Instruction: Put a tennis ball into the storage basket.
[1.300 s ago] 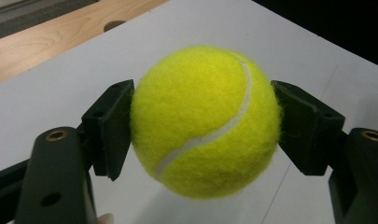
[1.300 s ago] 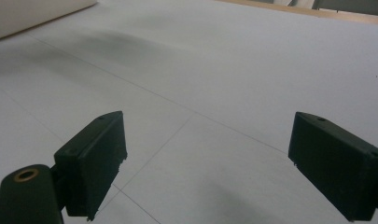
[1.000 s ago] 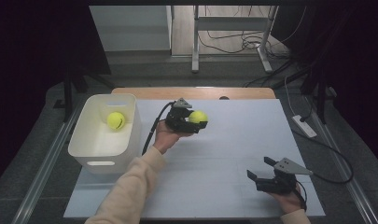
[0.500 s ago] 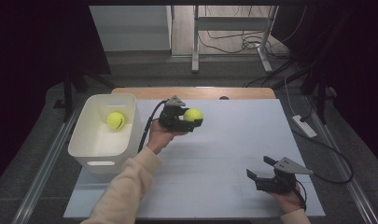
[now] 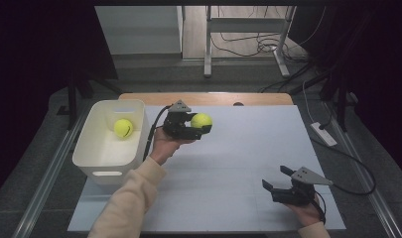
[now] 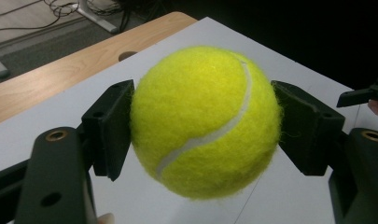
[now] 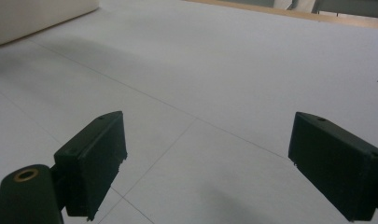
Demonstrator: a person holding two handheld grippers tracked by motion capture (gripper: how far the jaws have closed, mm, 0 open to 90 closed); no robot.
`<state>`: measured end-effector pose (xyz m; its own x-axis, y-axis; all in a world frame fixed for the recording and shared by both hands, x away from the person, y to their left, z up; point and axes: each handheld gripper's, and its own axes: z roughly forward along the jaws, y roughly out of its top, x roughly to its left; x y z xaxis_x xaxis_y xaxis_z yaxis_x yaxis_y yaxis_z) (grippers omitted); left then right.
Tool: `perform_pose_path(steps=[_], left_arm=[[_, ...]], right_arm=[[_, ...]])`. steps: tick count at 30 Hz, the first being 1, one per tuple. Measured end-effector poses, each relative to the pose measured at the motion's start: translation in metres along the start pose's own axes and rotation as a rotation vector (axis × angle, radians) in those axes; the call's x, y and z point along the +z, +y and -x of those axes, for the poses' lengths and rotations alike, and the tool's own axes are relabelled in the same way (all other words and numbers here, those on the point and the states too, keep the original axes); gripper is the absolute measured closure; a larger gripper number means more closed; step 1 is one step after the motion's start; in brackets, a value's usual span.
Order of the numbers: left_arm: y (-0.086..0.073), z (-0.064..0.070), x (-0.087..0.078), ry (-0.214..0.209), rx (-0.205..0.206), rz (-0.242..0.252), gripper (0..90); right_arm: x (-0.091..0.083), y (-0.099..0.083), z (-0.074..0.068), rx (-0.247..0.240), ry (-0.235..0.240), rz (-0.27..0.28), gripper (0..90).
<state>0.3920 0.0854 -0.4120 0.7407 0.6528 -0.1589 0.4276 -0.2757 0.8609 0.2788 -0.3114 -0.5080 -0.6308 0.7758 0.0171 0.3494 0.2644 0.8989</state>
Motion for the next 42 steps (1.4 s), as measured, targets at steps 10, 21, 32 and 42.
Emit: perform_pose_path(steps=[10, 21, 32, 42], left_arm=[[0.002, -0.001, -0.016, 0.003, -0.005, 0.029, 27.2], [0.002, -0.003, -0.025, 0.006, -0.016, 0.049, 27.3], [0.001, -0.005, -0.037, 0.018, -0.019, 0.069, 27.2], [0.001, -0.007, -0.048, 0.034, -0.020, 0.085, 27.3]], right_arm=[[0.000, 0.000, 0.000, 0.000, 0.002, 0.003, 11.1], [0.001, 0.001, -0.001, -0.001, -0.001, 0.000, 11.1], [0.001, 0.001, -0.001, 0.000, -0.001, 0.003, 11.1], [0.001, 0.001, -0.001, 0.003, -0.002, 0.004, 11.1]])
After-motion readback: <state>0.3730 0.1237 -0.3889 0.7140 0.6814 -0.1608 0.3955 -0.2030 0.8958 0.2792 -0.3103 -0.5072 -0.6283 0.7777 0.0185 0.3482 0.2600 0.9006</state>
